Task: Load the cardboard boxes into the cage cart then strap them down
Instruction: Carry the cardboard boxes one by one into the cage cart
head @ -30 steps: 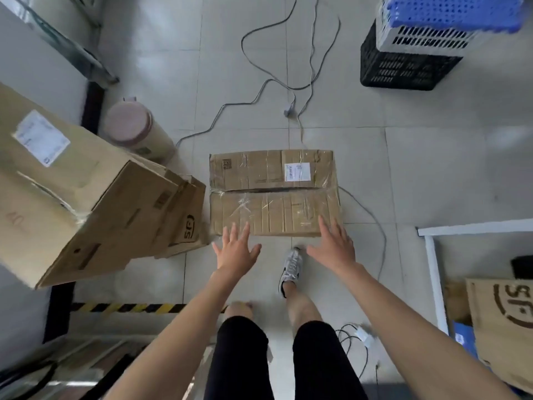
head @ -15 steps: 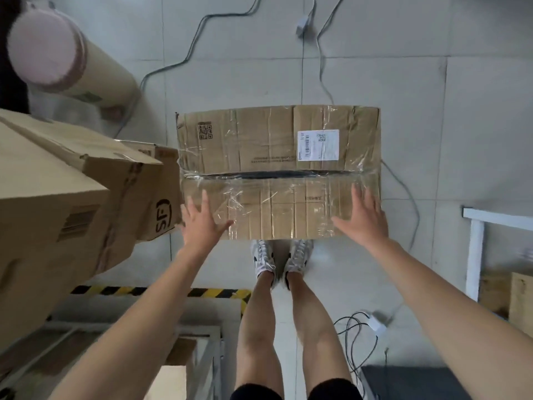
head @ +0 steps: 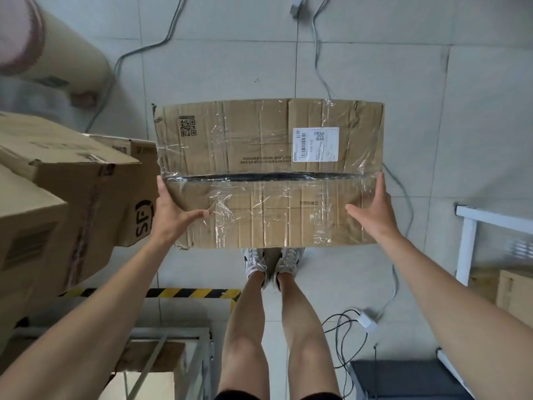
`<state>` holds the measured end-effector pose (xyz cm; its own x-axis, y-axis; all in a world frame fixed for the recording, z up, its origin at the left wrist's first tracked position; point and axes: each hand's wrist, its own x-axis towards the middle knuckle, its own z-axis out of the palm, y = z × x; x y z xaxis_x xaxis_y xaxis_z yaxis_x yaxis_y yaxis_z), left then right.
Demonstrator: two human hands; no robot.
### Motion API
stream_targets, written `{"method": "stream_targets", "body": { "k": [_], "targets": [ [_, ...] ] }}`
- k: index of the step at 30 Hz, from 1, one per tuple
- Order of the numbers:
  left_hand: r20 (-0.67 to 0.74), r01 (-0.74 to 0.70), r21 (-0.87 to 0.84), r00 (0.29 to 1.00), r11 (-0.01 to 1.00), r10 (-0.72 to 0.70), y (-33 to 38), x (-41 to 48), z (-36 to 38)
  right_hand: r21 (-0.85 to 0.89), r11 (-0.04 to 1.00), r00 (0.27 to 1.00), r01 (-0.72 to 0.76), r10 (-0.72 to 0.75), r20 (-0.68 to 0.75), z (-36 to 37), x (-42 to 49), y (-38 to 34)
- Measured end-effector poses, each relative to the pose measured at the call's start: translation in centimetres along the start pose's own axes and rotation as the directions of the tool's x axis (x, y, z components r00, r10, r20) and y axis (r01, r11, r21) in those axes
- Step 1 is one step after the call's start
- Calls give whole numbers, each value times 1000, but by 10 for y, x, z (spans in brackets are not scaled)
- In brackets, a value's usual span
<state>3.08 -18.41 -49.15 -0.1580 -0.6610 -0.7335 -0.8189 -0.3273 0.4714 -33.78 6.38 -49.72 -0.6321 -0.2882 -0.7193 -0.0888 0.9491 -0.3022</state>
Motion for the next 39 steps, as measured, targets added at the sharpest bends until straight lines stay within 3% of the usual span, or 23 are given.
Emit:
{"method": "stream_targets", "body": {
  "k": [6,14,21,27,33,39],
  "targets": [
    [-6,-76,119,997,990,77,41,-29,-16,-19,999,999,-41,41,-7,-44,-23,-5],
    [-85,-168,93,981,981,176,133,-137,-34,45,999,999,28,-26,-28,-168,-94,-21],
    [-288,-119,38,950,992,125,172,-286,-8,-7,980,980,198,-198,-10,-281,-151,-14],
    [-428,-34,-71,904,997,1,159,-437,12,-129,920,929,369,-363,71,-339,-217,-5],
    [-604,59,-237,773,970,-194,102,-578,-11,-274,763,811,586,-551,200,-350,-305,-46],
    [-717,54,-459,568,887,-405,6,-721,-40,-245,509,565,825,-744,357,-285,-438,-104]
  ]
}}
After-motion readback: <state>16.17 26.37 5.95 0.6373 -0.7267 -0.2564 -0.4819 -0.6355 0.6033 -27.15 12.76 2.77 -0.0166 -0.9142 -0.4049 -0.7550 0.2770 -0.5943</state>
